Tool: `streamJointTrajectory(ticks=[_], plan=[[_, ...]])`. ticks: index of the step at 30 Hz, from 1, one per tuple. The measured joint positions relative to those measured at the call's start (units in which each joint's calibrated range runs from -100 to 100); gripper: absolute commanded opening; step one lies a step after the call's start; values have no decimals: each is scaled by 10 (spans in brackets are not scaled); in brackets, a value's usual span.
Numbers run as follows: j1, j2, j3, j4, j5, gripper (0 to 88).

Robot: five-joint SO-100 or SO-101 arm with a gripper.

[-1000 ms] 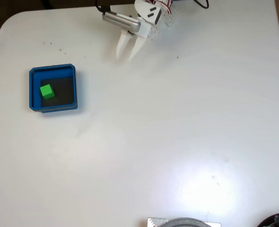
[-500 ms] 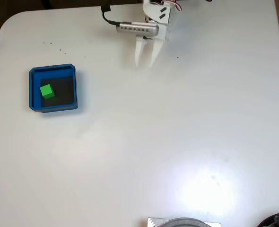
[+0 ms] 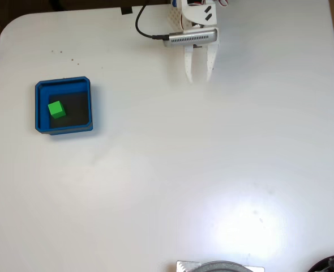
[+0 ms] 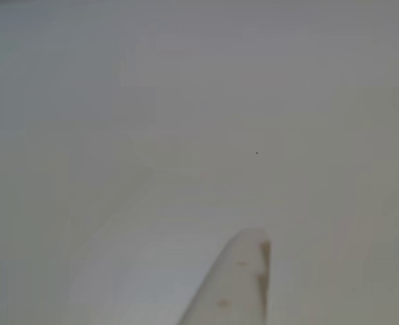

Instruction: Pick up green cube and drop it in the blue box

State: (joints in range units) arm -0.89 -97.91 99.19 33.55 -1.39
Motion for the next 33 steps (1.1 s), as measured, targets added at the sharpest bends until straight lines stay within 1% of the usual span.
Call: streamJointTrajectory(ticks=[5,10,12,17,19,33], plan=[[-36,0,0,0,2,138],[-43,0,0,0,1,134],[-43,0,0,0,1,115],[-44,0,0,0,1,23],[-44,0,0,0,1,9],[-71,0,0,0,2,10]])
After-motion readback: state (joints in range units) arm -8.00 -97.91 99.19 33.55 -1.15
